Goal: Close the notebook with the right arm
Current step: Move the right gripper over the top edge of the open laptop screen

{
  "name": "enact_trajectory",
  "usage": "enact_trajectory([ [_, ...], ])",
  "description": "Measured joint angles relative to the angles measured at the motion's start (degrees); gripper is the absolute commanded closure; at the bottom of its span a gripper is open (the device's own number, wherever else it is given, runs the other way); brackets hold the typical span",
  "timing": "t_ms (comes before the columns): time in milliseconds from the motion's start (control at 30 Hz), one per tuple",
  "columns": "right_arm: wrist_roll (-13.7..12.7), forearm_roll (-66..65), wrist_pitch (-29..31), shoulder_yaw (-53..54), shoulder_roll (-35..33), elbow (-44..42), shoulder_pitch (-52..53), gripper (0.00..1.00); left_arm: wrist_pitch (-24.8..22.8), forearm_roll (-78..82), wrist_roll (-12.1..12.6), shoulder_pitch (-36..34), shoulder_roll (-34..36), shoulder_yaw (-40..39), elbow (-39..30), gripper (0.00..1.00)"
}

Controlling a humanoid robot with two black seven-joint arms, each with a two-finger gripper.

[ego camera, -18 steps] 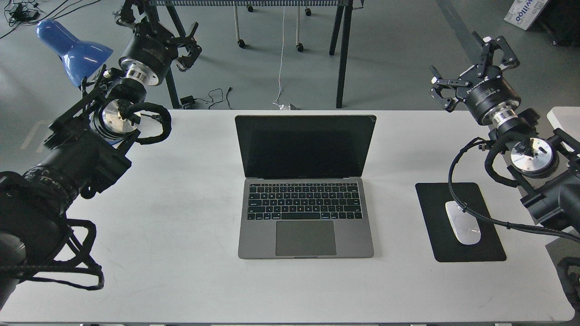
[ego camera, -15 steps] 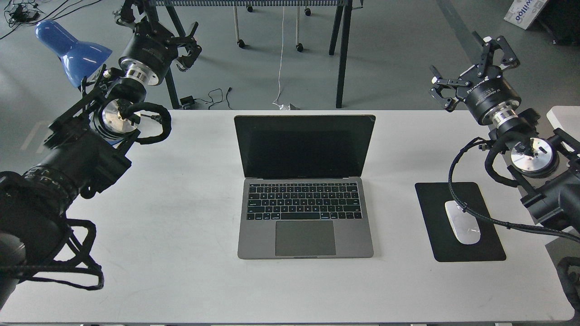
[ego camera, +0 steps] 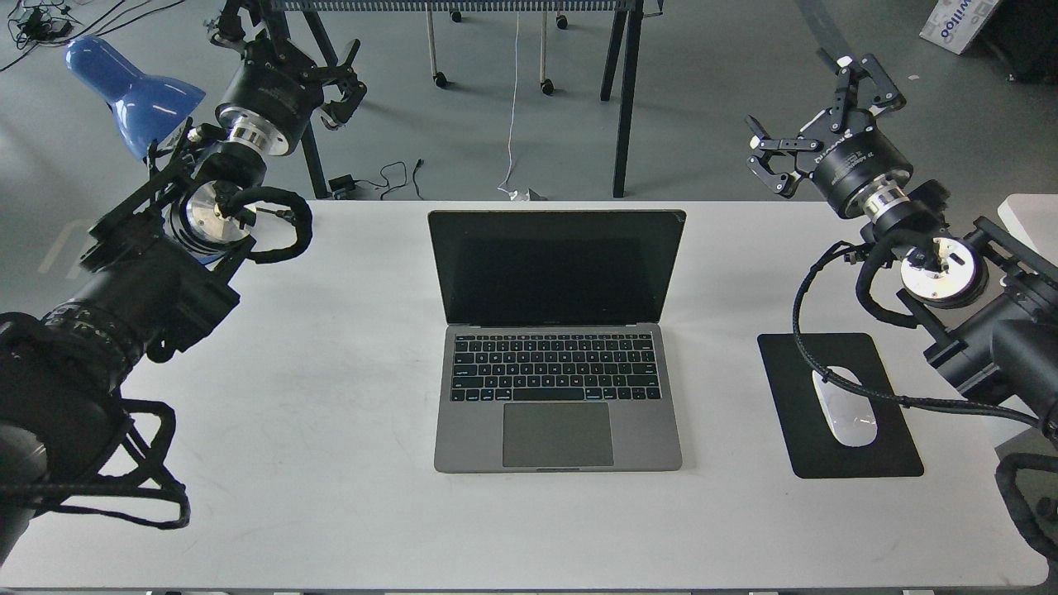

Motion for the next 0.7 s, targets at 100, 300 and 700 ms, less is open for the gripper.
enact_trajectory([
  [100,0.2,-0.1,0.0,-0.2,2.0,-1.0,1.6,0.0,0.0,0.0,-0.1,0.0,0.0,0.0,0.0,0.0],
  [300,0.2,-2.5,0.0,-0.4,8.5,-8.9,5.2,0.0,0.0,0.1,-0.1,0.2,-0.1,0.1,-0.1,0.0],
  [700,-0.2,-6.9,-6.2,-4.4,14.6,-14.0,6.6,0.0,0.0,0.1,-0.1,0.2,-0.1,0.1,-0.1,0.0],
])
